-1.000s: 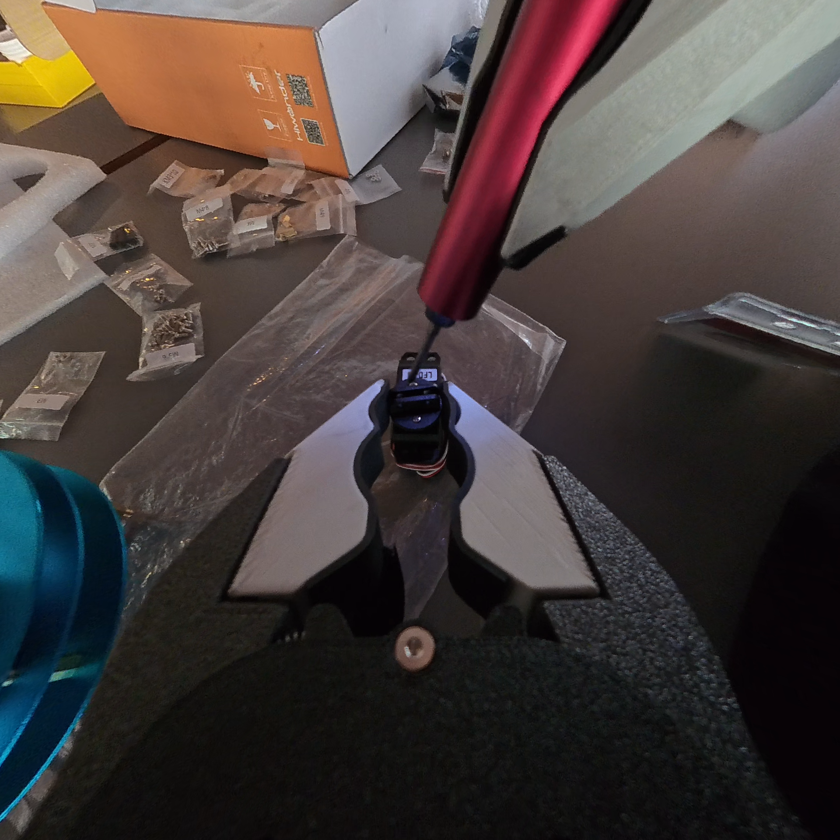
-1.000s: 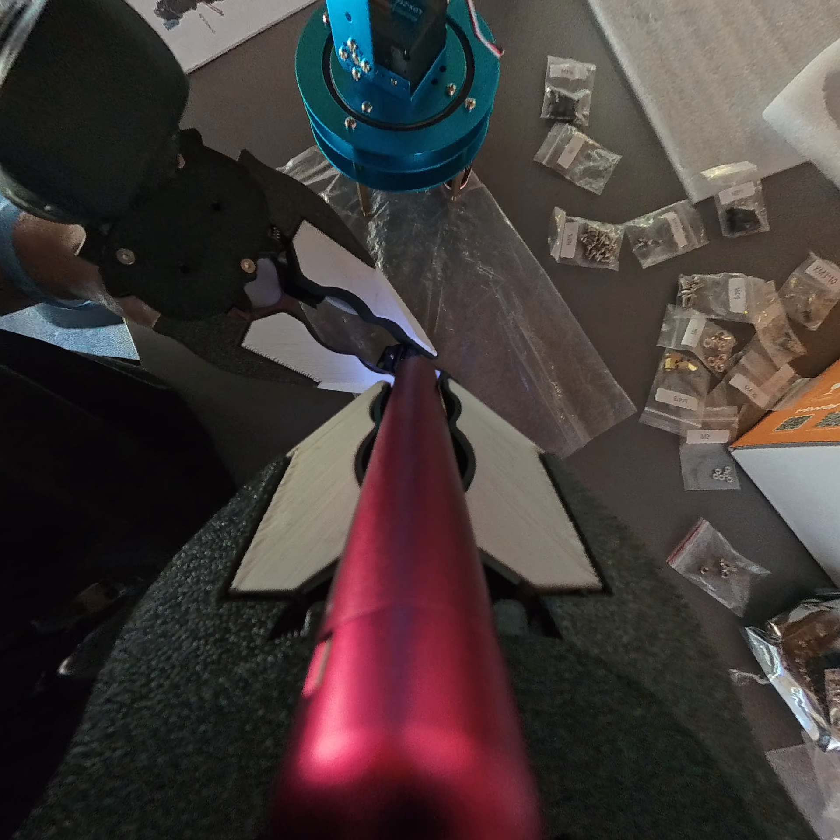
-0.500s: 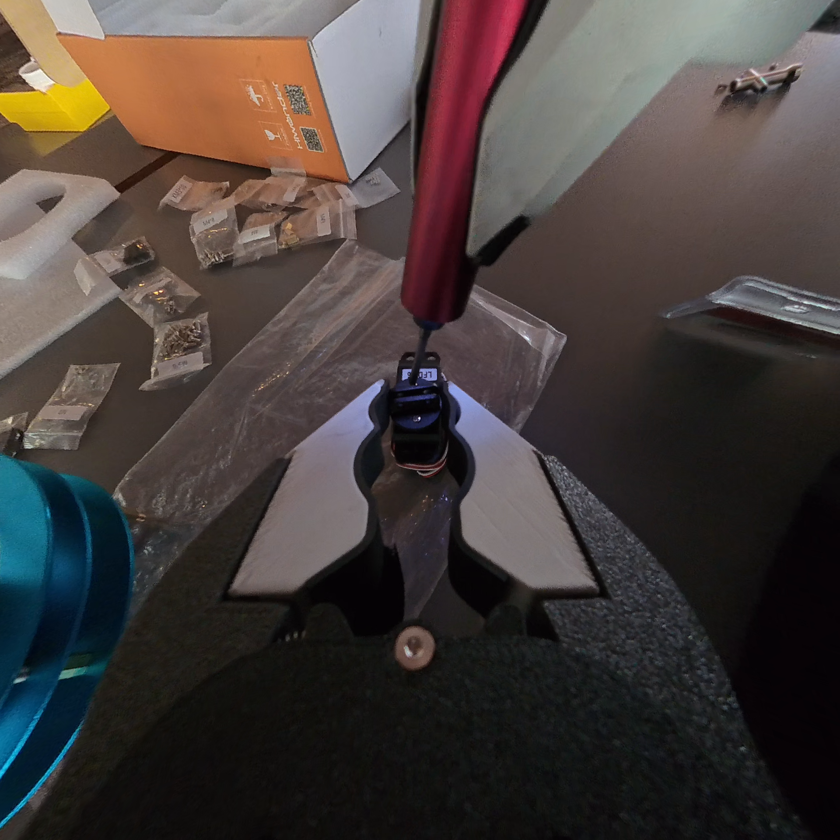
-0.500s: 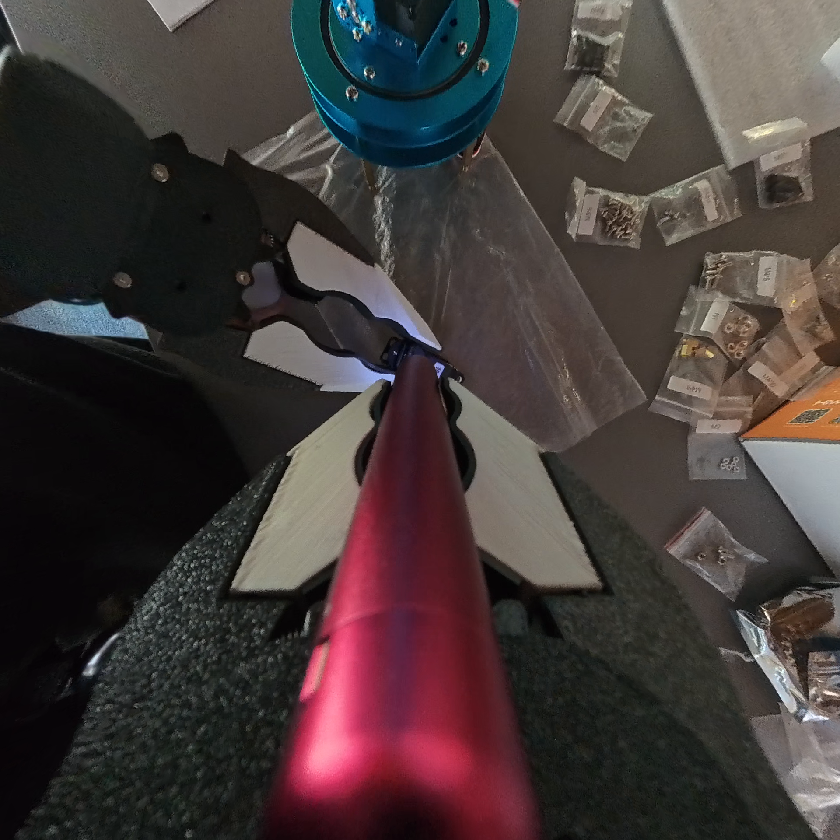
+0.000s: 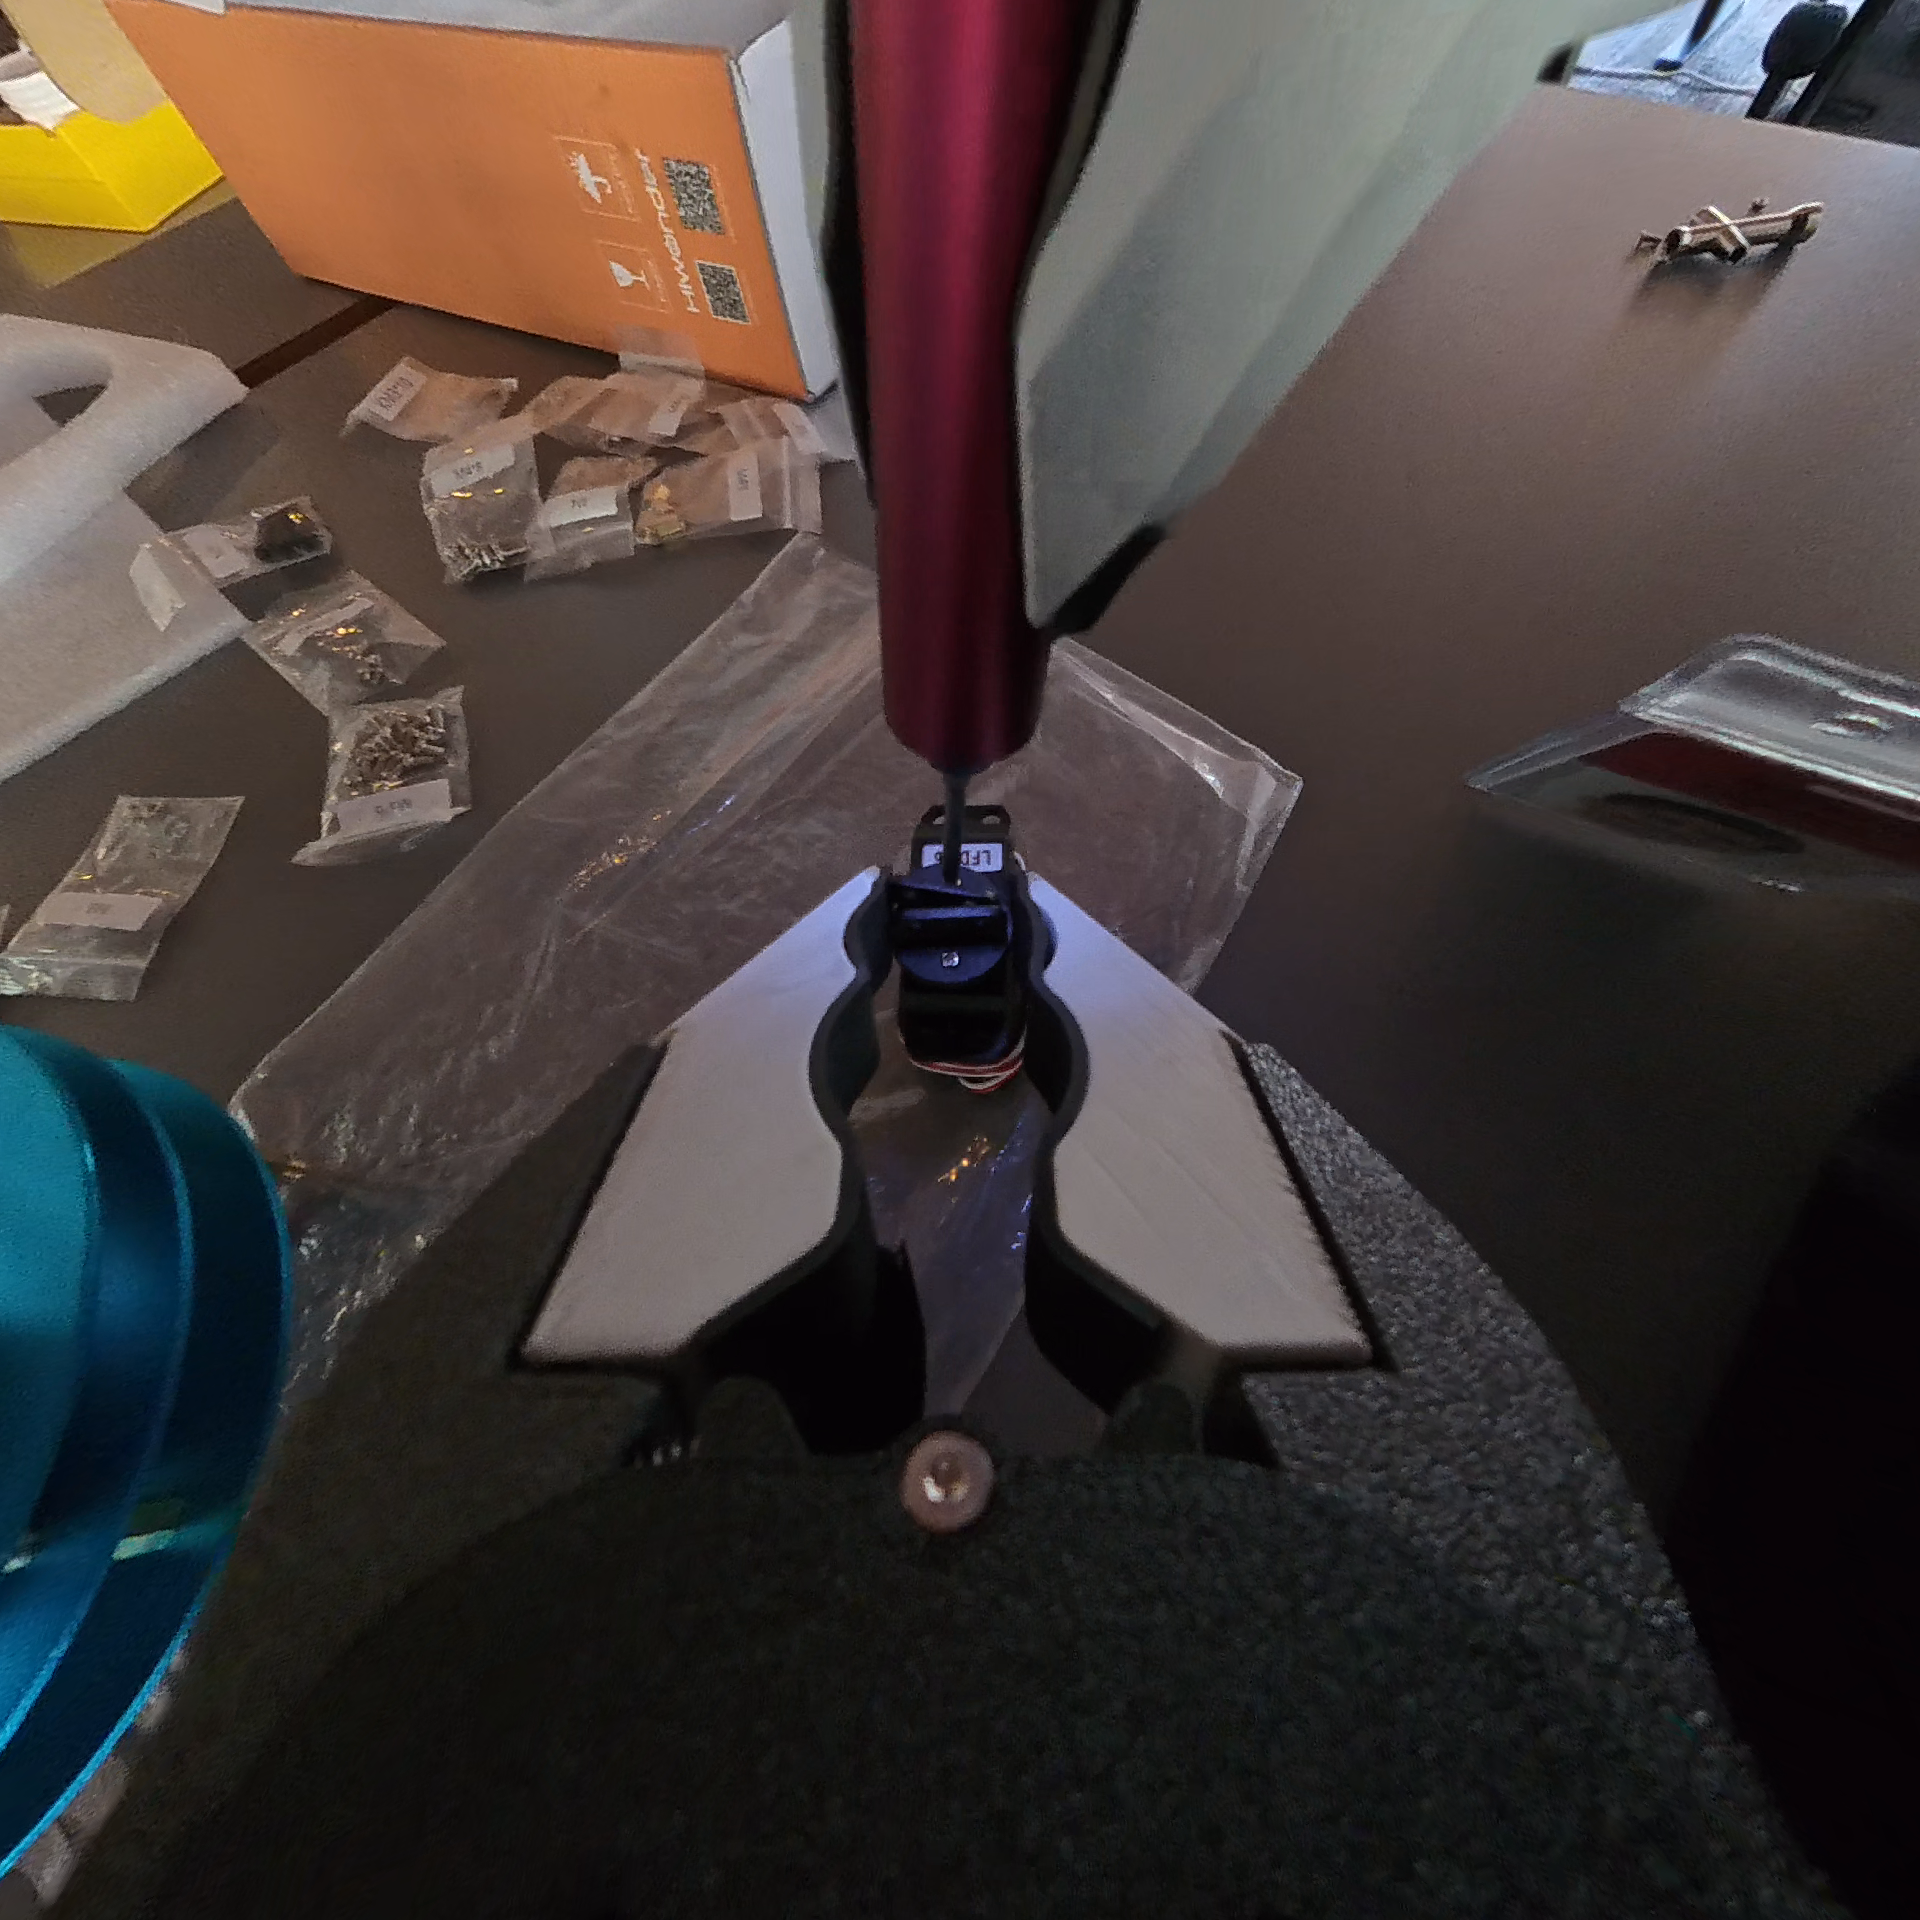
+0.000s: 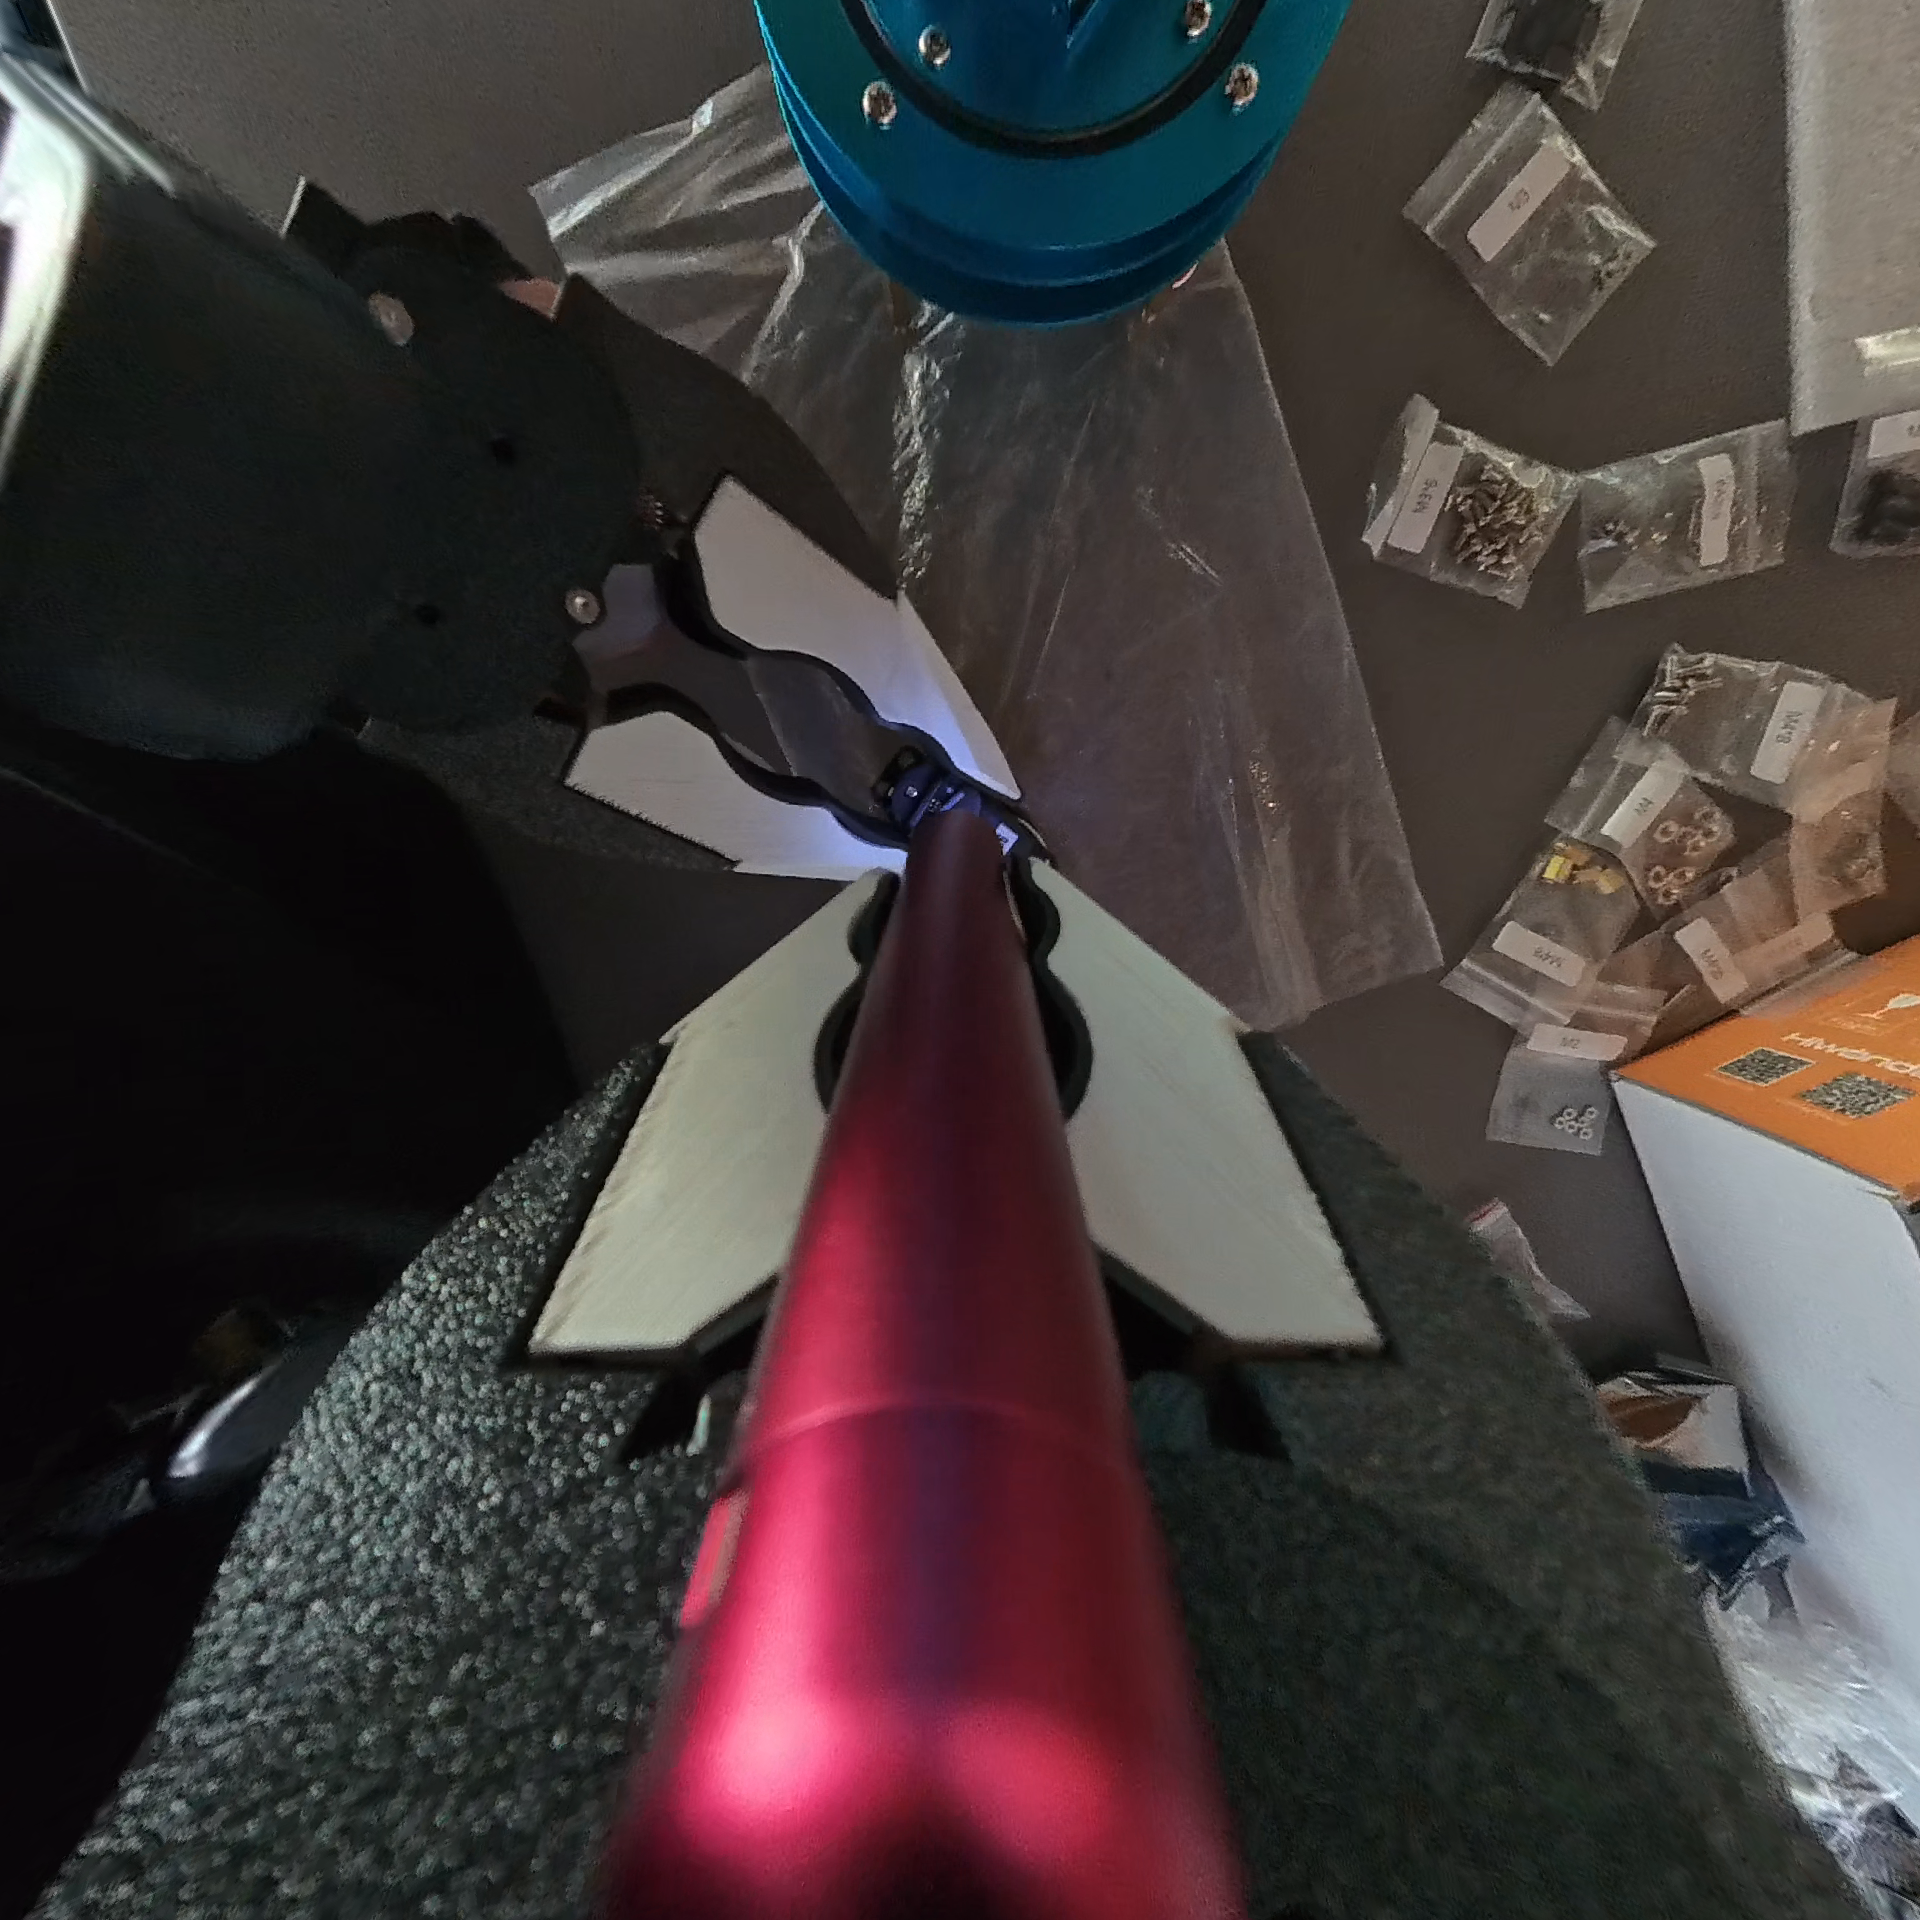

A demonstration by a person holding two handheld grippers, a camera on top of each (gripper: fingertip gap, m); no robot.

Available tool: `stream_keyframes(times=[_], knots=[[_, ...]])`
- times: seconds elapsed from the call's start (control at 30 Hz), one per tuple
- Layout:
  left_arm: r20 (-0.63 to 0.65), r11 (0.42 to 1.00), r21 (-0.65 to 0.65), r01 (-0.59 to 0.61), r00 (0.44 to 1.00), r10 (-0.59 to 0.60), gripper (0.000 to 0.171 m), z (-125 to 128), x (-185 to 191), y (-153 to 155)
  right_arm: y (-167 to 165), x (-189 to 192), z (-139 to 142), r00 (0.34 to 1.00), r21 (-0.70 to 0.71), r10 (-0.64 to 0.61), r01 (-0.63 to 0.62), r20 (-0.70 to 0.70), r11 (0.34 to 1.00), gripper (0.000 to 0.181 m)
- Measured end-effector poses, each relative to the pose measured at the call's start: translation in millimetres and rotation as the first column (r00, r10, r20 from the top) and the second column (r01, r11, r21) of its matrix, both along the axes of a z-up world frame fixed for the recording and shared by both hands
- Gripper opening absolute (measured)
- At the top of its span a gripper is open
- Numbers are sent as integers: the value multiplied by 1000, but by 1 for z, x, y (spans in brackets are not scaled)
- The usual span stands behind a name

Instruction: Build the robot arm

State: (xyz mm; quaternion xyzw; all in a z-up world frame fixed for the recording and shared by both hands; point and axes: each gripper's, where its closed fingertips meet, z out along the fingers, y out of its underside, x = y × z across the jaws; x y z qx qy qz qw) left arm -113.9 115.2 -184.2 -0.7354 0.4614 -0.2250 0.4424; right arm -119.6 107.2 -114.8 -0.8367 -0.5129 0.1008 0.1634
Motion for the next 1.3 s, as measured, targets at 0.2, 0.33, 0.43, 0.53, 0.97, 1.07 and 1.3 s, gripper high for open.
stream_keyframes(times=[0.2,0.33,0.43,0.53,0.97,1.07,1.3], knots=[[9,1000,-18,11,1000,-10,21,0,0,0,2,0,0,1000,15,26,-26,-10,1000,25],[11,1000,-21,22,1000,-22,22,0,0,0,2,2,1,999,4,26,-26,-28,1000,25],[10,999,-20,25,1000,-25,22,0,0,0,8,2,13,998,34,9,-7,-63,999,24],[7,999,-24,36,999,-36,22,0,1,0,7,-1,24,991,0,-10,10,-133,1000,24],[-41,1000,-14,19,999,-20,21,-7,-1,1,-5,-9,6,994,2,28,-28,-106,1000,25],[-40,1000,-17,17,999,-17,21,-7,-1,1,-4,-6,0,997,15,39,-38,-67,999,25],[-33,1000,-26,18,999,-19,21,-7,-2,2,-3,-8,1,997,23,39,-38,-62,999,24]])
